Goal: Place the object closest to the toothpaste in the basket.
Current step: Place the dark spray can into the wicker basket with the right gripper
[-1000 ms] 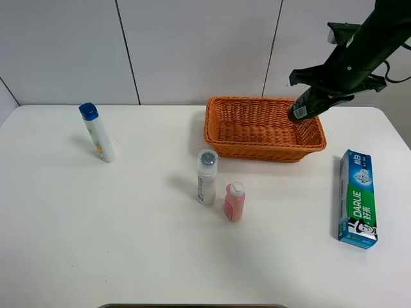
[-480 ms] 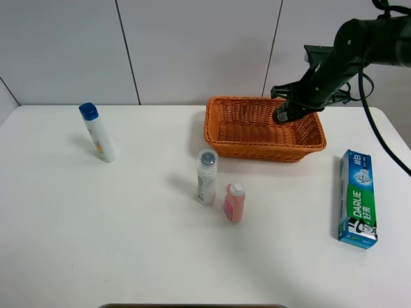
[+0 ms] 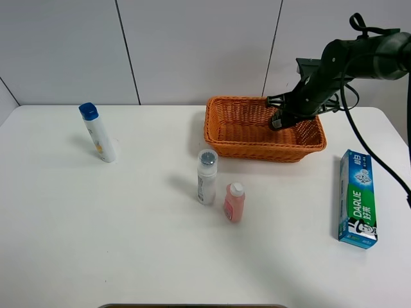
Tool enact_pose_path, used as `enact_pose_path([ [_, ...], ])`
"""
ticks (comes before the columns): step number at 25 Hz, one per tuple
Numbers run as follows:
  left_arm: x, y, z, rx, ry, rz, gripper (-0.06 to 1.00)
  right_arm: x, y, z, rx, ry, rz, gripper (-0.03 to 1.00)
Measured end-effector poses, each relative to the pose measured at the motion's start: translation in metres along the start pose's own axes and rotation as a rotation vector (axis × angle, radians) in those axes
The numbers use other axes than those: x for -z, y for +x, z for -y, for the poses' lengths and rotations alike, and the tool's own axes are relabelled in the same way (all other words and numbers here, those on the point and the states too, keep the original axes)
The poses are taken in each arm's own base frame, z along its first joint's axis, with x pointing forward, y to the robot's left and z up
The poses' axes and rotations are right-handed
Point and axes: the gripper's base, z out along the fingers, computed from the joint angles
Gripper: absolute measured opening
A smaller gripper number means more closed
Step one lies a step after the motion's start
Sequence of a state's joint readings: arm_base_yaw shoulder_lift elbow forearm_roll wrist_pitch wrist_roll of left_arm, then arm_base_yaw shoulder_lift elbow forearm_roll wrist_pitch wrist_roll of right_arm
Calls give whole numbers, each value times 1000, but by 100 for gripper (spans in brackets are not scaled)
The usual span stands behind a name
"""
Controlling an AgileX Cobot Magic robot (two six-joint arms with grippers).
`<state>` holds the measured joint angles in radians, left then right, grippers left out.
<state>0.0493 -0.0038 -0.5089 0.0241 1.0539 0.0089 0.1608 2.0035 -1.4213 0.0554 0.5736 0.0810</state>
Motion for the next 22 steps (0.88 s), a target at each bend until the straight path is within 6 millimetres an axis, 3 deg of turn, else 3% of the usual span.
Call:
enact_pose_path([
  [9,0,0,0,0,0,0,94,0,0,0,2,1,-1,27],
  [16,0,0,0,0,0,0,94,0,1,0,2,2,-9,56],
  [22,0,0,0,0,0,0,94,4,4,0,2,4,-46,62],
])
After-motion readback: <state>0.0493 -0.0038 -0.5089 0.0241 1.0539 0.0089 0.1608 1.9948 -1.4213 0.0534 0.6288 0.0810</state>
